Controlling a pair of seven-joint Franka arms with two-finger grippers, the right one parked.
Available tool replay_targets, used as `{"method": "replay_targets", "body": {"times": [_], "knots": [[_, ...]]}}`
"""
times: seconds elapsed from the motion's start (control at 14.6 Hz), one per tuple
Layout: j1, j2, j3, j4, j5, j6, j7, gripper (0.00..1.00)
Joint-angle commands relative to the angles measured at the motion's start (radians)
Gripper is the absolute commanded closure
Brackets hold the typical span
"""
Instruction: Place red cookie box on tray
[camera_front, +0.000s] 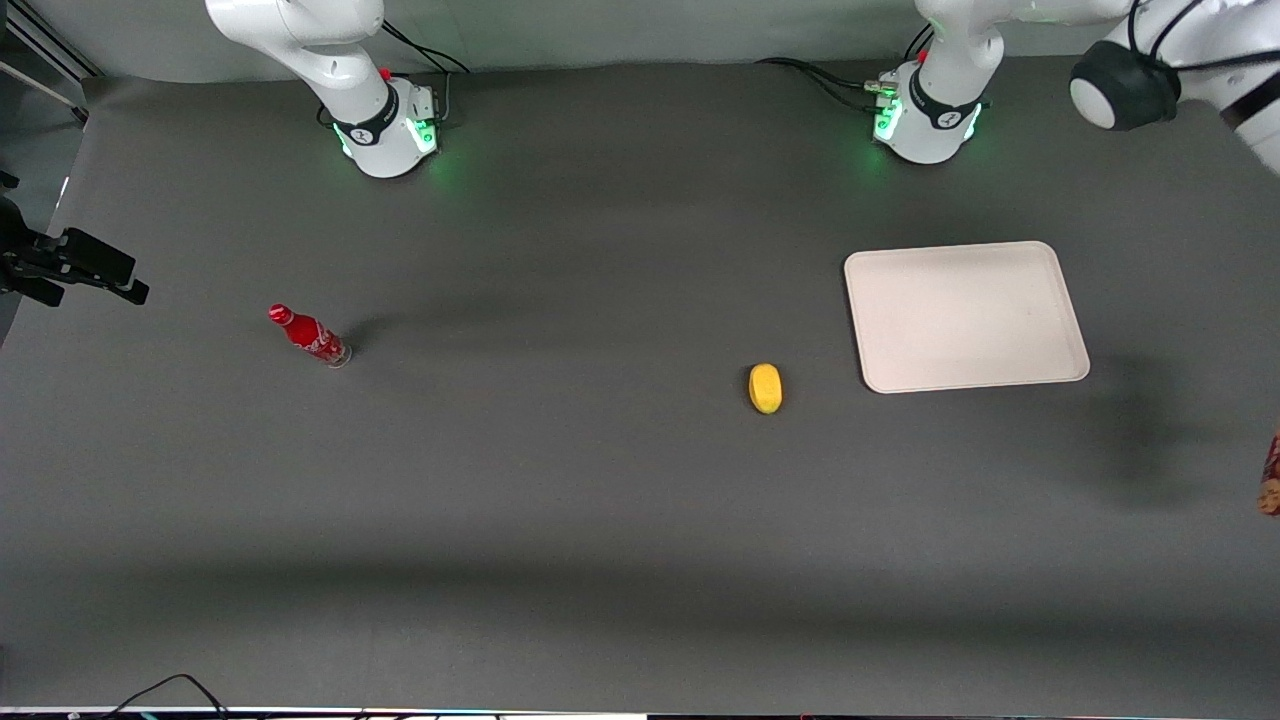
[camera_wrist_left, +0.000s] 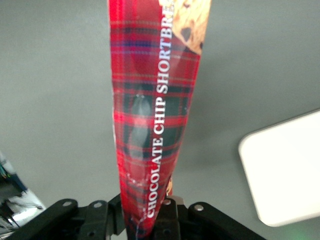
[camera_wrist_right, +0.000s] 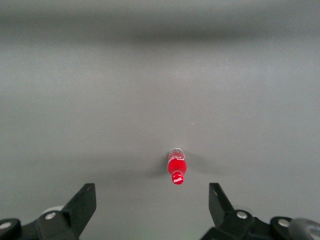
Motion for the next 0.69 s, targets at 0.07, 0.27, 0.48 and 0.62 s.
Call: {"method": "replay_targets", "body": {"times": [0.07,0.27,0.48,0.62], "knots": [[-0.061,-0.212,0.013,0.024,0.037,-0.265,-0.23,1.0],[-0.087,-0.375,-0.046,0.0,0.143,-0.446,-0.339,1.0],[-0.096,-0.551,-0.162,-0.167,0.234,-0.448,-0.46,1.0],[-0.093,-0.674,-0.299,-0.329,0.332,-0.381,-0.56,1.0]]}}
